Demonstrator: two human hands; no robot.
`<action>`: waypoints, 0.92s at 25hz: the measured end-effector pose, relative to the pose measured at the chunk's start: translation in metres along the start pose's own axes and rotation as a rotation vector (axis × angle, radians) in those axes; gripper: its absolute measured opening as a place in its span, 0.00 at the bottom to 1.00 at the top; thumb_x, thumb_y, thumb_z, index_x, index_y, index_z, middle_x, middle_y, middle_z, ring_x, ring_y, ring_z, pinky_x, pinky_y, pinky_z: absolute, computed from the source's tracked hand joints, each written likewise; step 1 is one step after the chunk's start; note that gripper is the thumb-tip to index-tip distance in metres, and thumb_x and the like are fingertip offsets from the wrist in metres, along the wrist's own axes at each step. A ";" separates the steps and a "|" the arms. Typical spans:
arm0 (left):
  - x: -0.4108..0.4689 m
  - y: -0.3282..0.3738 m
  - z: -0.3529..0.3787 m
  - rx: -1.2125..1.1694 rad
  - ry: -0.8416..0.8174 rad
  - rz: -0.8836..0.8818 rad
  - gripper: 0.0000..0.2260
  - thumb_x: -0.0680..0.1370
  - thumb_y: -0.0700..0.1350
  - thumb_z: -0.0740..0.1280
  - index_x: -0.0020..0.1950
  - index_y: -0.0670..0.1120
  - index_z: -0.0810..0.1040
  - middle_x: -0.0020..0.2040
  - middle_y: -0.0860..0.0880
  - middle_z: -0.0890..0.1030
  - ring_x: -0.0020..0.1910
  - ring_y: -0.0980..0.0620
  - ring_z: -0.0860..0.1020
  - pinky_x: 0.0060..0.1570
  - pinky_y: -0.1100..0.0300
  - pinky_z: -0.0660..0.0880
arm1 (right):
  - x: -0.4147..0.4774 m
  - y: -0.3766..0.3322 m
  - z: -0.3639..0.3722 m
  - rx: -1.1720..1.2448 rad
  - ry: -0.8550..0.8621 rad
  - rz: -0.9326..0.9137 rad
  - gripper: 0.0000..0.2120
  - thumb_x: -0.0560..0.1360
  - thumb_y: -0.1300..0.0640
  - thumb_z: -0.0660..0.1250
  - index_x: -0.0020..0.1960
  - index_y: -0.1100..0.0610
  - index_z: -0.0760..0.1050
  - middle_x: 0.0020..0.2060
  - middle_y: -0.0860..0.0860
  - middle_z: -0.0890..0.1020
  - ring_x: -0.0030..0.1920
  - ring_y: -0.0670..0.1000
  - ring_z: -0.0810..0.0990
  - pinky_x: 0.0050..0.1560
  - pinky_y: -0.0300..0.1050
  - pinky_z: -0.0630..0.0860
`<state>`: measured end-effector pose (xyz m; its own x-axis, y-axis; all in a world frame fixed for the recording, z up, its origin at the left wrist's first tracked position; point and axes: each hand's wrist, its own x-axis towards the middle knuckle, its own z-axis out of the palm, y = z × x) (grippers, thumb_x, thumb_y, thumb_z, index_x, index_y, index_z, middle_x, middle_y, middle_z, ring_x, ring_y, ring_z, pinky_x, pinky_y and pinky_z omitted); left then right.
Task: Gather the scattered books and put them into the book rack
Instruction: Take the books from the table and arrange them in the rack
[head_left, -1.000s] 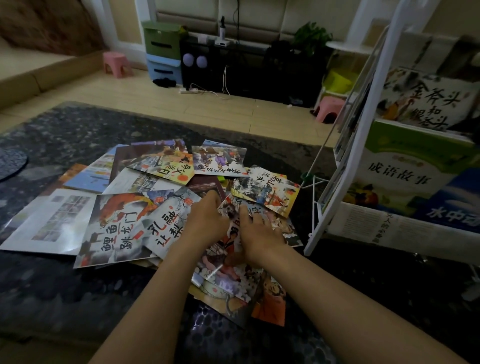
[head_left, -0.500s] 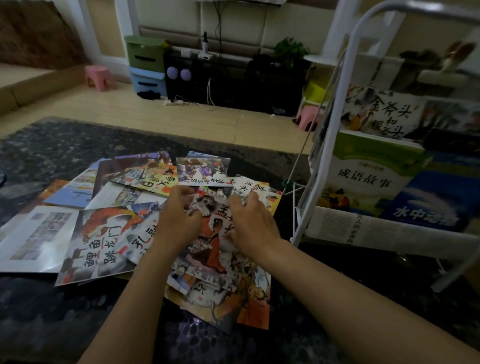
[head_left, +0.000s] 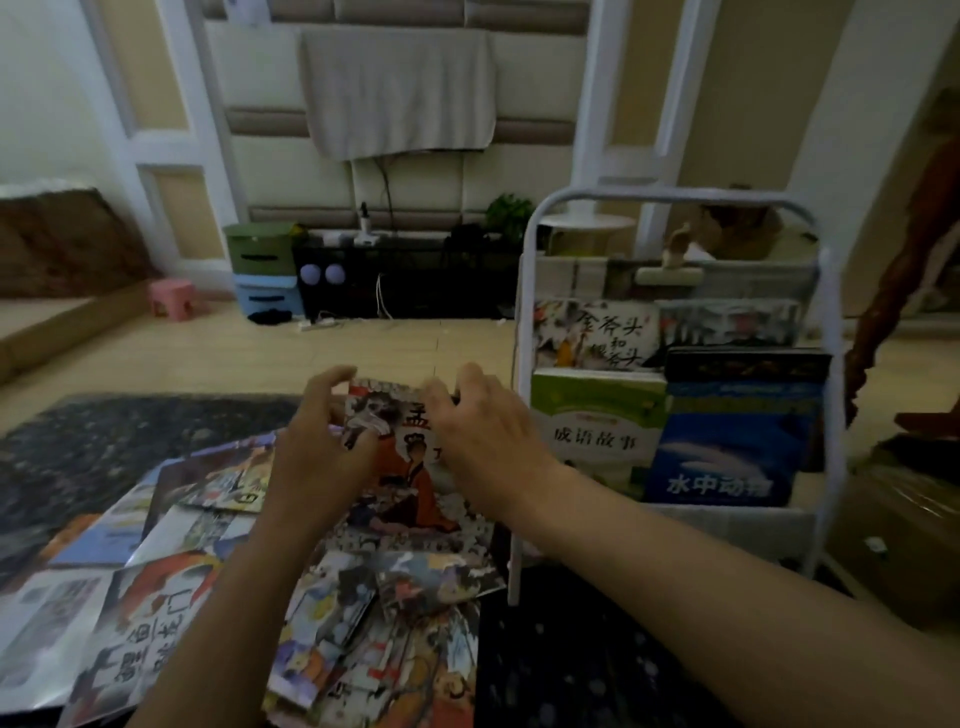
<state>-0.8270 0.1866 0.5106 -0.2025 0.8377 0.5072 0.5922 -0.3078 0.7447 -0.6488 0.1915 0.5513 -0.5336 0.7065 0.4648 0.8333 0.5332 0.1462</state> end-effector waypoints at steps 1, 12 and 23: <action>0.010 0.019 -0.001 -0.013 0.023 0.028 0.26 0.75 0.40 0.70 0.69 0.57 0.66 0.47 0.50 0.79 0.42 0.50 0.80 0.40 0.47 0.79 | 0.003 0.010 -0.017 -0.027 0.042 0.004 0.23 0.76 0.65 0.60 0.70 0.62 0.63 0.56 0.62 0.70 0.50 0.62 0.73 0.42 0.50 0.63; 0.097 0.183 0.051 0.066 0.082 0.371 0.24 0.72 0.37 0.66 0.65 0.49 0.63 0.50 0.46 0.79 0.49 0.47 0.80 0.47 0.47 0.81 | 0.025 0.151 -0.139 -0.279 0.302 0.080 0.16 0.76 0.68 0.59 0.63 0.63 0.69 0.54 0.62 0.73 0.50 0.62 0.77 0.42 0.51 0.69; 0.120 0.164 0.131 0.500 -0.030 0.347 0.13 0.77 0.39 0.65 0.59 0.44 0.64 0.44 0.46 0.76 0.37 0.45 0.76 0.30 0.57 0.68 | 0.030 0.214 -0.075 -0.277 0.253 0.054 0.13 0.72 0.67 0.54 0.51 0.65 0.74 0.43 0.64 0.75 0.40 0.65 0.77 0.37 0.57 0.74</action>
<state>-0.6519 0.2956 0.6373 0.0854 0.7409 0.6662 0.9157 -0.3219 0.2406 -0.4757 0.2919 0.6619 -0.4639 0.5747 0.6742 0.8854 0.3272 0.3302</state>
